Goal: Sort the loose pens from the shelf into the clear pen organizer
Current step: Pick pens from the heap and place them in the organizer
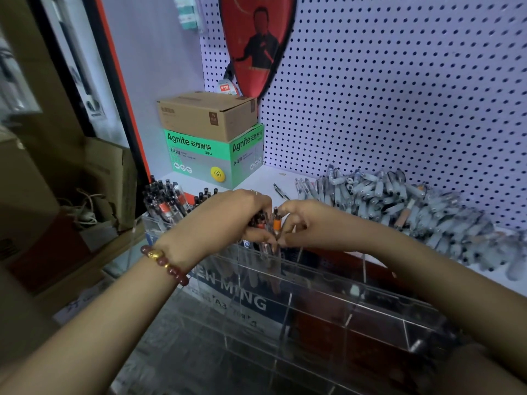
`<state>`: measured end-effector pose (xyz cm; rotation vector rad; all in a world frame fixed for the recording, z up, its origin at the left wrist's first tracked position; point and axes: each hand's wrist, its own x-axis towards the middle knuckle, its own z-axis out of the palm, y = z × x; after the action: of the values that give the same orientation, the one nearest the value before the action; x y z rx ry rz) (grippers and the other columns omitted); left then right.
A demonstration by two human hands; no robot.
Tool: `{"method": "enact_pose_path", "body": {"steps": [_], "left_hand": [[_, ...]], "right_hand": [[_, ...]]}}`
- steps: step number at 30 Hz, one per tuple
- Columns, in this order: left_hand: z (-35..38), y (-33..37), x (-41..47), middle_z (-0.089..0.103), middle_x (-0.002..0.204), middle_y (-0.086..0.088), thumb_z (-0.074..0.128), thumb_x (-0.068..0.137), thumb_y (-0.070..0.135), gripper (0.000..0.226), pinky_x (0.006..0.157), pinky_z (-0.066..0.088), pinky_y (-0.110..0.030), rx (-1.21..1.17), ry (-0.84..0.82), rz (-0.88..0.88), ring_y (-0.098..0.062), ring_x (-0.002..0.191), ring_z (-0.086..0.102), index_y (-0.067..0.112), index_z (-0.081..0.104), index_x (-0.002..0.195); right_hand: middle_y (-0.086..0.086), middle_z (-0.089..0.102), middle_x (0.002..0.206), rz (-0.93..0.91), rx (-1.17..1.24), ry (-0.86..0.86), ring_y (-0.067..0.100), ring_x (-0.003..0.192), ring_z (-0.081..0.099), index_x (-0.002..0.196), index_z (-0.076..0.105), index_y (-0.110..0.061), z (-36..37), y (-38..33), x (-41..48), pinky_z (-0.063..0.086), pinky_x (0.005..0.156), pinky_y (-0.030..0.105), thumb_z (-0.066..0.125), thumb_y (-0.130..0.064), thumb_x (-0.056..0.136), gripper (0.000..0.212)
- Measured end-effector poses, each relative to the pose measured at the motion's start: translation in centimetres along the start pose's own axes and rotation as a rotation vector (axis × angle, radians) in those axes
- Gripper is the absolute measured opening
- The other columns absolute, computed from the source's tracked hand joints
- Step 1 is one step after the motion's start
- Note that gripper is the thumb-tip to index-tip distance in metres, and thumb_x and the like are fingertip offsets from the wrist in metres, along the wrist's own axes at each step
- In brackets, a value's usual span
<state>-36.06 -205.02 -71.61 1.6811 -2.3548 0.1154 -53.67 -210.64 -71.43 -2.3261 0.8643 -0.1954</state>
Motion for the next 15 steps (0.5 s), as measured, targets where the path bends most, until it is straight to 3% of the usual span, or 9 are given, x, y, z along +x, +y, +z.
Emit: {"method": "enact_pose_path", "body": {"steps": [5,9,12,15], "left_hand": [[0.1,-0.5,0.0,0.063,0.090,0.000,0.073,0.076,0.048,0.039,0.069,0.048,-0.037,-0.052,0.033,-0.012,-0.022,0.081,0.060,0.020,0.058,0.100],[-0.5,-0.5,-0.4,0.062,0.094,0.004,0.067,0.075,0.057,0.050,0.064,0.039,-0.031,0.050,0.068,-0.040,-0.022,0.085,0.060,0.024,0.054,0.110],[-0.6,-0.5,-0.5,0.062,0.098,0.005,0.066,0.073,0.059,0.054,0.064,0.035,-0.030,0.073,0.078,-0.039,-0.020,0.086,0.059,0.025,0.053,0.114],[-0.3,-0.4,-0.4,0.062,0.102,0.006,0.065,0.076,0.057,0.049,0.067,0.042,-0.031,0.092,0.057,-0.017,-0.017,0.092,0.058,0.024,0.055,0.111]], "right_hand": [[-0.002,0.071,0.089,-0.048,-0.146,0.049,0.010,0.077,0.061,0.107,0.055,-0.012,1.0,0.0,-0.1,0.046,0.072,0.030,0.066,-0.025,0.088,0.025],[-0.003,0.070,0.095,-0.067,-0.035,0.041,-0.003,0.067,0.055,0.127,0.043,-0.010,1.8,-0.2,-0.3,0.041,0.066,0.025,0.060,-0.021,0.093,0.040],[0.003,0.068,0.086,-0.071,-0.118,0.032,0.005,0.064,0.056,0.138,0.032,-0.010,1.8,-0.4,-0.2,0.046,0.063,0.032,0.058,-0.020,0.094,0.052],[0.002,0.064,0.079,-0.048,-0.269,0.058,0.011,0.062,0.055,0.115,0.050,-0.014,1.3,-0.5,0.0,0.045,0.059,0.031,0.062,-0.025,0.090,0.030]]}}
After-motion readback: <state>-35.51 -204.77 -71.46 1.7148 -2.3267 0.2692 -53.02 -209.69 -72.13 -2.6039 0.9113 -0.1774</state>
